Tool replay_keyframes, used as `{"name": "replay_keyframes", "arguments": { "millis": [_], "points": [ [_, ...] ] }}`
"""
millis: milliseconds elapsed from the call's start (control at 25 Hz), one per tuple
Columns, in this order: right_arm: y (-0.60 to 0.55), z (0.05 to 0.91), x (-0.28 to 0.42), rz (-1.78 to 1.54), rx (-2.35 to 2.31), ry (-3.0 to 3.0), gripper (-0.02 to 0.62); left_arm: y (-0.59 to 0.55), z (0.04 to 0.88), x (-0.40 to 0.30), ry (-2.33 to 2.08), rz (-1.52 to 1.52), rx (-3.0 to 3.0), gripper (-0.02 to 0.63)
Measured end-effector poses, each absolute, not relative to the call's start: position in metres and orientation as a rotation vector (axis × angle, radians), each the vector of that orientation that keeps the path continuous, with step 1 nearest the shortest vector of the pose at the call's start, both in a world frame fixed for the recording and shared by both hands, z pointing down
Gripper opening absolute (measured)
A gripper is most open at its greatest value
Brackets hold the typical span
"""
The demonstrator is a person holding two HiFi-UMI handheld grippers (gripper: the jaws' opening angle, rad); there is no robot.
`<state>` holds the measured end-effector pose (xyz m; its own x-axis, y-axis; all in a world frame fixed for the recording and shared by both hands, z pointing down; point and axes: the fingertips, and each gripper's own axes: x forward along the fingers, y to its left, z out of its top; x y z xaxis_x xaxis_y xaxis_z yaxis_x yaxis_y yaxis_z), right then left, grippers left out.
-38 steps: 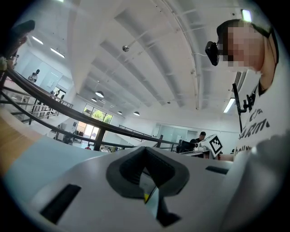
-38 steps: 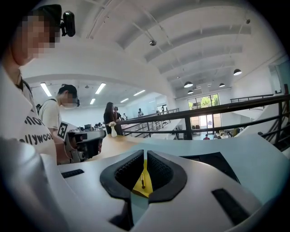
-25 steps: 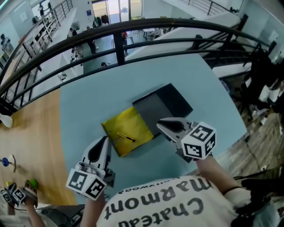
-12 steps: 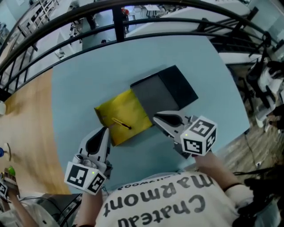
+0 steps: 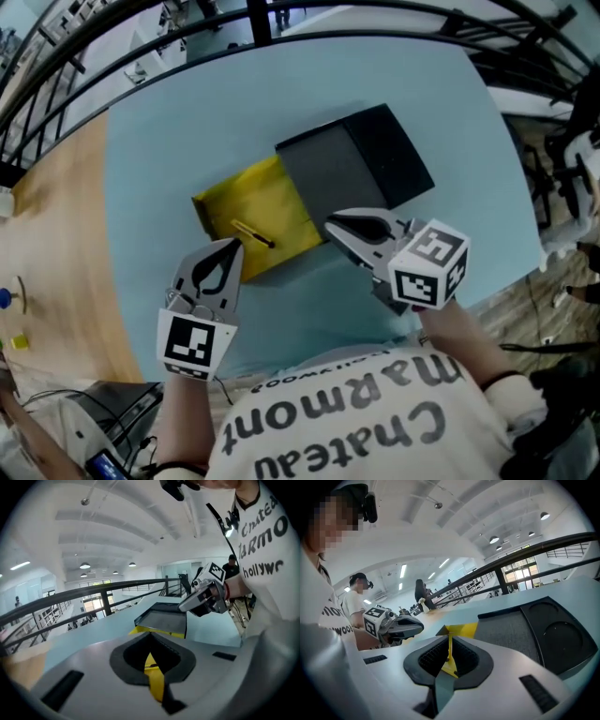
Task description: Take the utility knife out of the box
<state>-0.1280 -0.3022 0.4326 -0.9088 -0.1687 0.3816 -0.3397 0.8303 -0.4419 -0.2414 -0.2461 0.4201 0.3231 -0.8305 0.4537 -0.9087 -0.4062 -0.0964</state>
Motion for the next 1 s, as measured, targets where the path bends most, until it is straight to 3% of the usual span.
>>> {"name": "replay_keyframes", "arguments": {
  "millis": [400, 480, 520, 1000],
  "points": [
    [-0.314, 0.434, -0.109, 0.779, 0.394, -2.703, 0.046, -0.256, 0.482, -0.230, -1.107, 1.416, 2.484, 0.008],
    [-0.318, 0.434, -0.104, 0.798, 0.418, -2.713, 0.046, -0.257, 0.491, -0.226, -0.998, 1.507, 2.480, 0.093],
    [-0.320, 0.434, -0.101, 0.806, 0.428, -2.715, 0.046, -0.258, 0.495, -0.225, -0.952, 1.563, 2.478, 0.103],
    [-0.328, 0.441, -0.065, 0.872, 0.559, -2.708, 0.046, -0.255, 0.540, -0.227, -0.368, 2.049, 2.353, 0.101]
  ]
}}
